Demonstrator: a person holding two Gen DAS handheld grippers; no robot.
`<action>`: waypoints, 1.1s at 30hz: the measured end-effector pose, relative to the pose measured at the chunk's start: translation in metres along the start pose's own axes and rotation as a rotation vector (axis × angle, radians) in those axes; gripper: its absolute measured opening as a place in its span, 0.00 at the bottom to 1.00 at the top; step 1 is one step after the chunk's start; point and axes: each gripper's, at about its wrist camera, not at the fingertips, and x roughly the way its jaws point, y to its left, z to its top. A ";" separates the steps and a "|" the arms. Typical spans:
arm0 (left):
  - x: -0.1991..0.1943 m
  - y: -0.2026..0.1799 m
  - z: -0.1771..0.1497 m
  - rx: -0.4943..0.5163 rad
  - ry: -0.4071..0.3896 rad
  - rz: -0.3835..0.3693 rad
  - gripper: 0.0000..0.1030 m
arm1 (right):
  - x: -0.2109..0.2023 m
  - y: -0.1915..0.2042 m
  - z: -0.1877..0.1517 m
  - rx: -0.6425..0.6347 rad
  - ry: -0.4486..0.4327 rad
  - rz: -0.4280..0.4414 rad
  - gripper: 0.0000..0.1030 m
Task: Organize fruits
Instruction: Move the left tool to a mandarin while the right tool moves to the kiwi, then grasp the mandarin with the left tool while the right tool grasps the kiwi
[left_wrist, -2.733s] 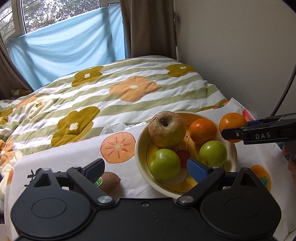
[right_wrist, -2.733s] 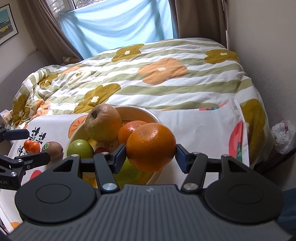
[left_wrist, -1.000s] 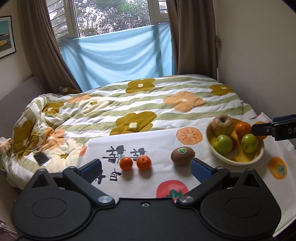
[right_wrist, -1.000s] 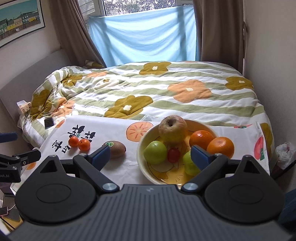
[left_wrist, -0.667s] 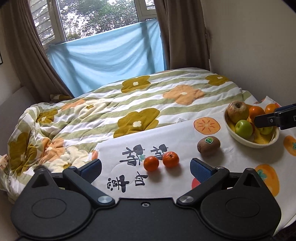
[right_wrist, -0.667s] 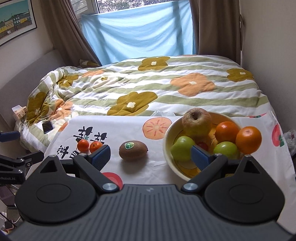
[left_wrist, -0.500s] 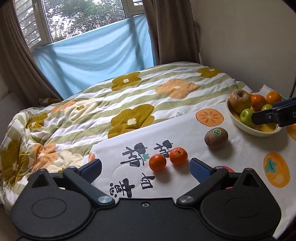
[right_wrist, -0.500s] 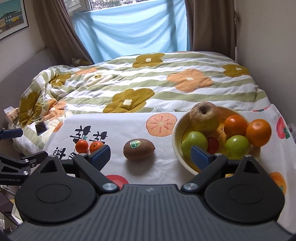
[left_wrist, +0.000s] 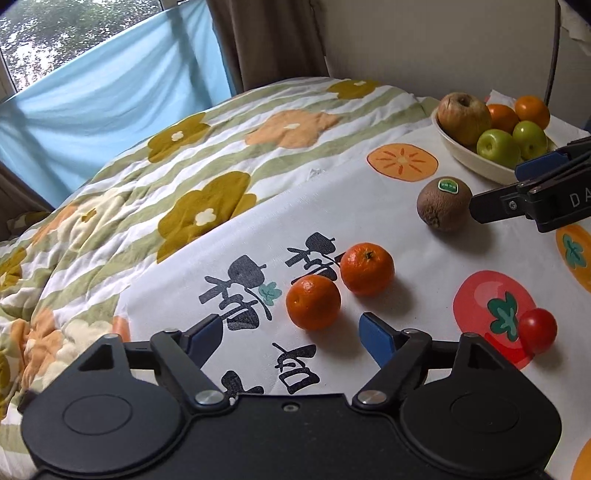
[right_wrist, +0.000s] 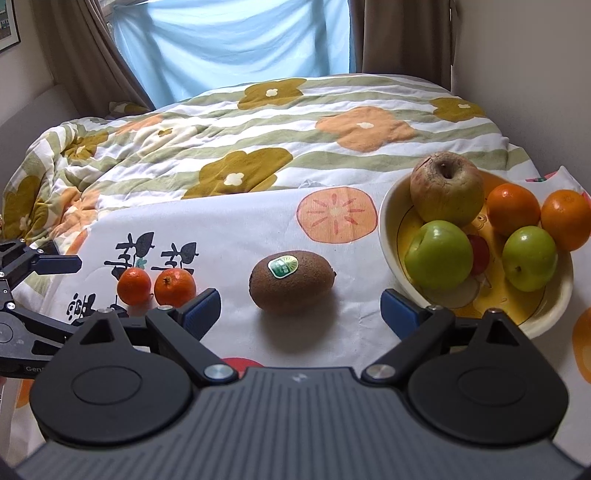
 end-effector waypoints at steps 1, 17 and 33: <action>0.003 0.000 0.000 0.012 0.003 -0.008 0.78 | 0.003 0.001 -0.001 0.002 0.002 -0.001 1.00; 0.022 0.004 0.004 0.056 -0.009 -0.107 0.39 | 0.028 0.004 0.000 0.028 0.022 -0.004 1.00; 0.017 0.011 -0.004 0.010 0.019 -0.062 0.38 | 0.049 0.010 0.003 -0.066 0.013 -0.003 1.00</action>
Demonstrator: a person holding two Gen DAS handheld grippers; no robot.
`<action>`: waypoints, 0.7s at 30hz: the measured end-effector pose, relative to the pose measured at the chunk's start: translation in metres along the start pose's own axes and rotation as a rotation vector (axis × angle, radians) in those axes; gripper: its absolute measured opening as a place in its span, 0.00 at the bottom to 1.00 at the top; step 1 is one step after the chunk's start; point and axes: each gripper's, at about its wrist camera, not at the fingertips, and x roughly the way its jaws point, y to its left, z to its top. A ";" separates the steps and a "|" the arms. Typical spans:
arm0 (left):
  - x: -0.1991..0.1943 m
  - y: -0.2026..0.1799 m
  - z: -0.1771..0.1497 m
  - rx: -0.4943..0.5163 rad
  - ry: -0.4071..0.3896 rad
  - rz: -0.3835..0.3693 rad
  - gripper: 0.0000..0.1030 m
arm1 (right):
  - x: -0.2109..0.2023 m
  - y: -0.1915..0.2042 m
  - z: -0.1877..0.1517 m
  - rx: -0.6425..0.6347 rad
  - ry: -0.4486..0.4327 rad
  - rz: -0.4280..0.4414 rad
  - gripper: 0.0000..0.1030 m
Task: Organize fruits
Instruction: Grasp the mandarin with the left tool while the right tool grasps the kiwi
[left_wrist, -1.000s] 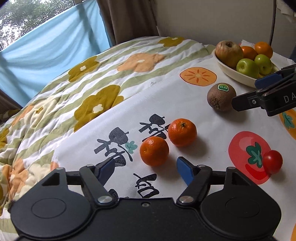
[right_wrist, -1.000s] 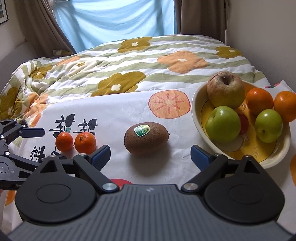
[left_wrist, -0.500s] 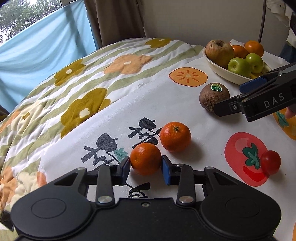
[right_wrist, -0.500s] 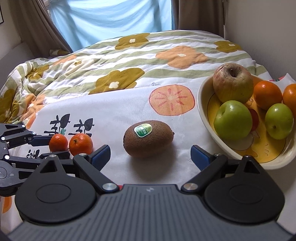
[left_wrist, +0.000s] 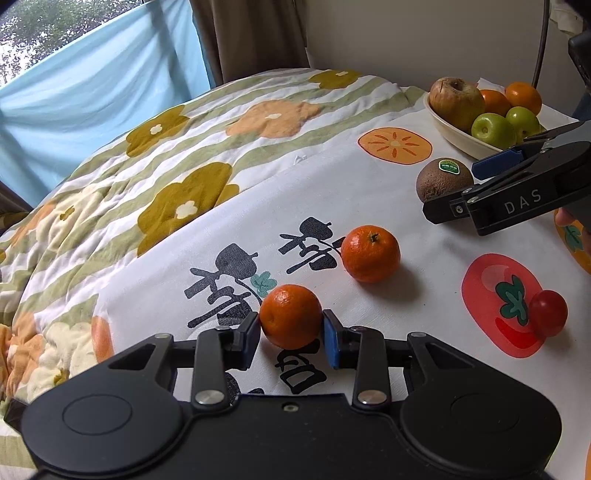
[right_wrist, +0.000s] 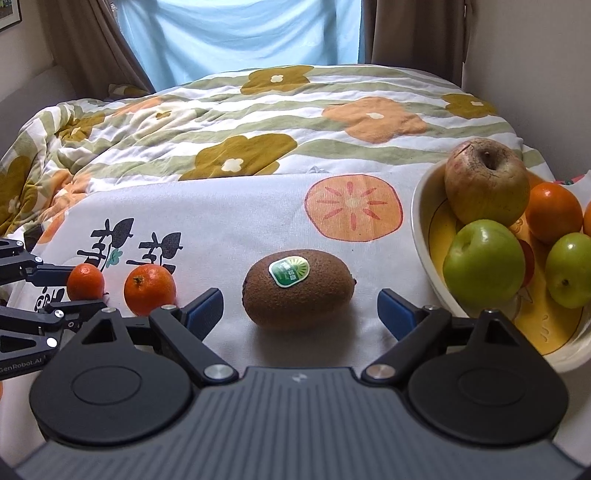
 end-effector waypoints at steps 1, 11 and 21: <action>0.000 0.000 0.000 -0.004 0.001 0.003 0.38 | 0.000 0.000 0.000 -0.009 -0.003 0.000 1.00; -0.005 0.000 -0.005 -0.034 0.010 0.040 0.38 | 0.003 0.001 0.003 -0.080 -0.016 0.036 0.78; -0.030 0.003 -0.013 -0.103 0.006 0.113 0.38 | -0.025 0.005 -0.003 -0.099 -0.035 0.076 0.77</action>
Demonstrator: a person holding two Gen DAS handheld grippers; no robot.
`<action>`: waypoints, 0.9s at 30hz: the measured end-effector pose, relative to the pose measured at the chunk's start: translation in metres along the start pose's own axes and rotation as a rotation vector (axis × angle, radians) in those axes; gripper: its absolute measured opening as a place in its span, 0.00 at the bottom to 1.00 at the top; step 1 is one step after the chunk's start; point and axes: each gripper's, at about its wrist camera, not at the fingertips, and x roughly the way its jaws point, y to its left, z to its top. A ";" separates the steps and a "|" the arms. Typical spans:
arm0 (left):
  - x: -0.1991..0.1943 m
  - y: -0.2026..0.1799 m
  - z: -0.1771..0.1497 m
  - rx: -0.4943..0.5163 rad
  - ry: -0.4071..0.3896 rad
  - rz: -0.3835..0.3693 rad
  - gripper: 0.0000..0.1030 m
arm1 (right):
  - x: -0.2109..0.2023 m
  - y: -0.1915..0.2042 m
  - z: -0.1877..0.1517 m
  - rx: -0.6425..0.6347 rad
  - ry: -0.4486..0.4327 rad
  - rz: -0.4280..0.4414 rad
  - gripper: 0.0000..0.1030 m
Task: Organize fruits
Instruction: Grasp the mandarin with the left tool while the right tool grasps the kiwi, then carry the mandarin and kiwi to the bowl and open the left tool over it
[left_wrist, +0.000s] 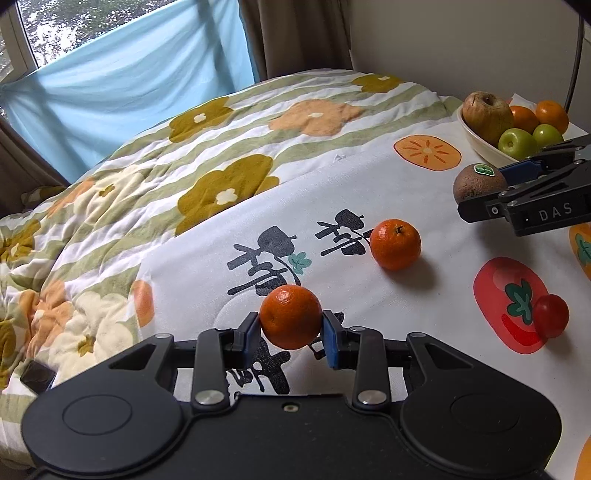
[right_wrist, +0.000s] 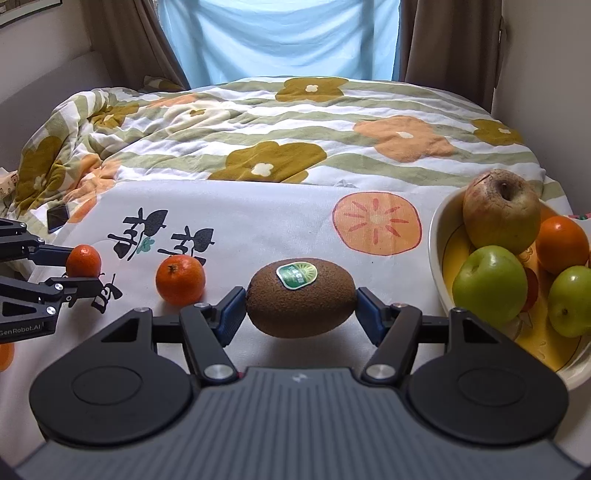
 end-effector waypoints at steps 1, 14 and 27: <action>-0.005 0.000 -0.001 -0.011 -0.003 0.011 0.38 | -0.004 0.001 0.000 -0.006 -0.003 0.002 0.77; -0.070 -0.026 -0.010 -0.141 -0.005 0.122 0.38 | -0.067 -0.008 -0.014 -0.041 -0.029 0.051 0.77; -0.110 -0.088 0.006 -0.184 -0.018 0.179 0.38 | -0.116 -0.067 -0.023 -0.036 -0.049 0.070 0.77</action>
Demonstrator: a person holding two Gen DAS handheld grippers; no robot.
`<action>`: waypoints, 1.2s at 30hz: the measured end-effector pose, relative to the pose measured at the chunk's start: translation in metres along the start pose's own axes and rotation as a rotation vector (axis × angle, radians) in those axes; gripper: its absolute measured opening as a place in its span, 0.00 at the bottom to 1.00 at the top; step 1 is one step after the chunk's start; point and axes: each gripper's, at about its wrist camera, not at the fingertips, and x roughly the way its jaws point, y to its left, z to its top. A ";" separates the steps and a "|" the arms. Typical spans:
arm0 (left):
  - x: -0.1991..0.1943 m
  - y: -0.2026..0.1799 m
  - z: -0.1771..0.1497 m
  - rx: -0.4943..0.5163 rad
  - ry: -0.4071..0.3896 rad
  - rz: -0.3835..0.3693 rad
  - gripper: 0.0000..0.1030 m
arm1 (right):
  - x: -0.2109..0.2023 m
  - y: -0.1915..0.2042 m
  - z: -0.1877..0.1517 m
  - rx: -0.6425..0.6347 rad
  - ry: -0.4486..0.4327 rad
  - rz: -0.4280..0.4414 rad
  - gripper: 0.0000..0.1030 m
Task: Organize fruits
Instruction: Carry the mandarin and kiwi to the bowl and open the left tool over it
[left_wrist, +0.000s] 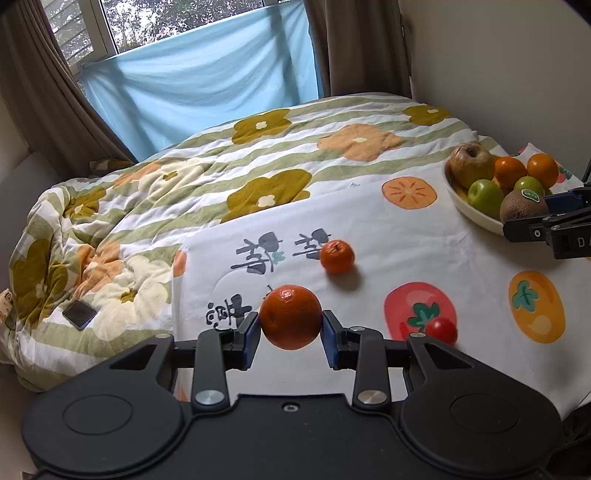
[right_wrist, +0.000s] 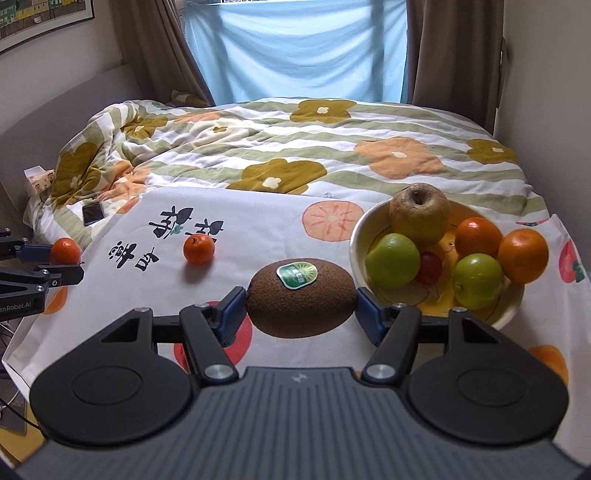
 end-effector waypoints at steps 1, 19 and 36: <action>-0.003 -0.007 0.004 -0.001 -0.007 0.000 0.38 | -0.004 -0.007 0.000 -0.001 -0.002 0.001 0.77; 0.018 -0.131 0.075 0.064 -0.094 -0.115 0.38 | -0.027 -0.120 0.011 -0.009 -0.040 -0.038 0.77; 0.086 -0.230 0.091 0.262 -0.028 -0.253 0.38 | -0.013 -0.183 0.015 0.026 -0.060 -0.062 0.77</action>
